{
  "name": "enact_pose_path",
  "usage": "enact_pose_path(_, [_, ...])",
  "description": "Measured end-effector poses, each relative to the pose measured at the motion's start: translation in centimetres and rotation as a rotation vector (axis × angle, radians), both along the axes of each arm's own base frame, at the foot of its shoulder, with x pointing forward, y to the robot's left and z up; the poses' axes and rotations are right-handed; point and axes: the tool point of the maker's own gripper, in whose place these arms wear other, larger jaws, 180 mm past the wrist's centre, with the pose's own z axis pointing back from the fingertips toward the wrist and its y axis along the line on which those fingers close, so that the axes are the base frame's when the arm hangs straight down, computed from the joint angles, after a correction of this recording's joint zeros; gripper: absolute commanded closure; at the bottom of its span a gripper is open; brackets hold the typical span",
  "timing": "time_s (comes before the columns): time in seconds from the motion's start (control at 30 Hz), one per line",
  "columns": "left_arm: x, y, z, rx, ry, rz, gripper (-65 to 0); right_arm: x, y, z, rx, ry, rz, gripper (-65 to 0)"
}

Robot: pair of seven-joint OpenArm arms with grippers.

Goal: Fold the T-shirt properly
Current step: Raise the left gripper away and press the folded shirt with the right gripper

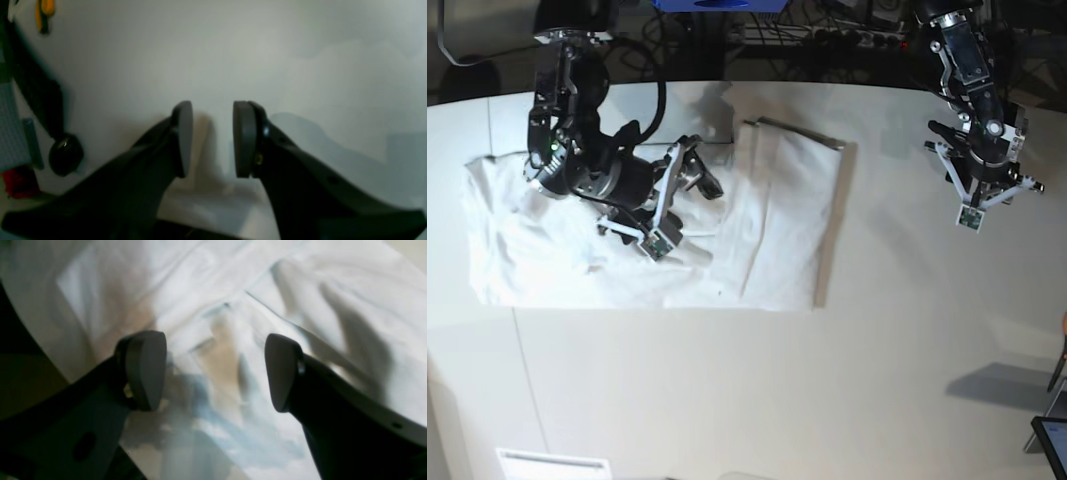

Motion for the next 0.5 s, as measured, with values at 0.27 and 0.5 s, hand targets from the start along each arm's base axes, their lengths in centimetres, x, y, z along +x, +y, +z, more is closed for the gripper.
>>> enact_pose_path(0.27, [-0.8, 1.3, 0.3, -0.006, -0.017, 0.052, -20.5, -1.7, 2.6, -3.5, 0.154, 0.185, 0.027, -44.0])
enact_pose_path(0.5, [-1.0, 1.0, 0.0, -0.014, -0.013, 0.056, -20.5, -0.8, 3.0, -4.4, 0.180, 0.213, 0.021, -44.0])
